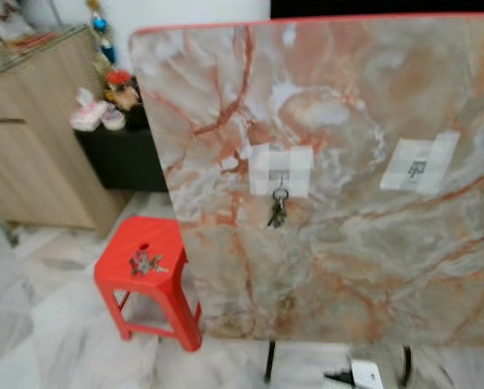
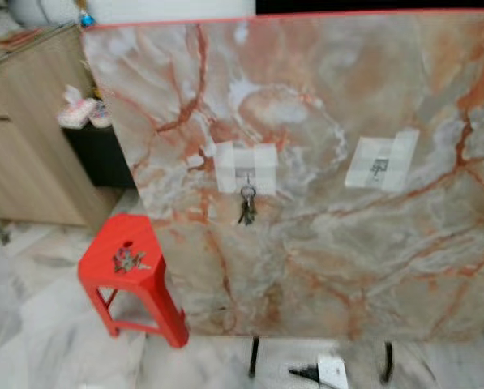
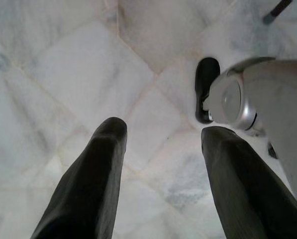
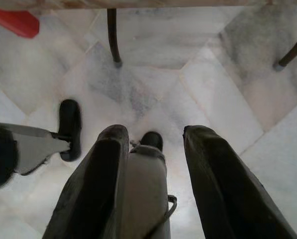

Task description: Hang keys on a hook

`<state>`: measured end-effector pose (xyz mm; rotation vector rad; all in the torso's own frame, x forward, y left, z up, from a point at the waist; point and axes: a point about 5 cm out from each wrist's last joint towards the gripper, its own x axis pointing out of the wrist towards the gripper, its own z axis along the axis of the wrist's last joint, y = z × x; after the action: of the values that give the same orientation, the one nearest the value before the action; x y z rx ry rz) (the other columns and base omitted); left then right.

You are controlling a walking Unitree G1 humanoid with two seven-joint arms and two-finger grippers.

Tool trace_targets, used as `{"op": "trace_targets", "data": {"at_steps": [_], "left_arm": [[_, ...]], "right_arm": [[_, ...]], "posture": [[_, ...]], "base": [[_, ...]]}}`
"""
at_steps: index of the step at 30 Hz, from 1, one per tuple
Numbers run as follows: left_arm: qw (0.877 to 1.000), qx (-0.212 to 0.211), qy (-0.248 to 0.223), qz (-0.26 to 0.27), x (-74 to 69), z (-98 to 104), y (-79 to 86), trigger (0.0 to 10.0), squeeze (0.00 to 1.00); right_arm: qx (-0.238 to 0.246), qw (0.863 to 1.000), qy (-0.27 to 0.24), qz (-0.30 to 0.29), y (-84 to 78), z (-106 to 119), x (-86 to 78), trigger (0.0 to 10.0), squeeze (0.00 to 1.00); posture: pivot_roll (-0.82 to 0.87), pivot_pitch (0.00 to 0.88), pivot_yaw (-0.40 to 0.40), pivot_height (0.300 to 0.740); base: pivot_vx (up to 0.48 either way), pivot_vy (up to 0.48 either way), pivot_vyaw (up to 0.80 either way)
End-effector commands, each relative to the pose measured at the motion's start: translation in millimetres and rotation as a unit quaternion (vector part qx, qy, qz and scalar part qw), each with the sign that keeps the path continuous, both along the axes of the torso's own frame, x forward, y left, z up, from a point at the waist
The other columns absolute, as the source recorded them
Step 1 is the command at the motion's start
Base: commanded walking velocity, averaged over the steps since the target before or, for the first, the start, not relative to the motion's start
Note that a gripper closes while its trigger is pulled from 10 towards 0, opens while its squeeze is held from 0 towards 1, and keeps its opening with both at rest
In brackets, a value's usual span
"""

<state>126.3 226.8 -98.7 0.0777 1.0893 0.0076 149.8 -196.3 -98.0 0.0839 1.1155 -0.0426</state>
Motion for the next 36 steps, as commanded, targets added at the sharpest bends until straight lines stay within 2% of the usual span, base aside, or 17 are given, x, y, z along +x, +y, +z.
{"op": "trace_targets", "data": {"at_steps": [1,3,13,23,36], "left_arm": [[1.000,0.006,0.011,0.001,-5.1,-1.1,3.4,10.0,0.00],[1.000,0.009,0.012,-0.004,-4.9,-1.0,3.3,10.0,0.00],[1.000,0.011,0.016,-0.003,-5.2,-1.4,3.0,10.0,0.00],[1.000,0.011,0.016,-0.005,-4.4,-1.3,2.3,10.0,0.00],[1.000,0.012,0.017,-0.007,-4.6,-1.3,2.7,10.0,0.00]], "right_arm": [[0.002,1.000,0.002,0.005,3.0,-0.2,0.6,10.0,0.00],[0.002,1.000,0.003,0.005,2.7,-0.3,0.4,10.0,0.00],[0.008,1.000,-0.002,-0.017,2.4,-0.3,0.4,10.0,0.00],[0.006,1.000,-0.001,-0.016,1.6,0.0,0.8,10.0,0.00],[0.008,1.000,-0.002,-0.015,2.8,-0.1,0.9,10.0,0.00]], "posture": [[0.00,0.000,0.028,0.740],[0.02,0.000,0.027,0.740],[0.02,0.000,0.022,0.740],[0.02,0.000,0.019,0.740],[0.01,0.000,0.027,0.740]], "base": [[0.000,0.000,0.80],[0.000,0.000,0.80],[0.000,0.000,0.00],[0.000,0.330,0.00],[0.000,0.465,0.00]]}}
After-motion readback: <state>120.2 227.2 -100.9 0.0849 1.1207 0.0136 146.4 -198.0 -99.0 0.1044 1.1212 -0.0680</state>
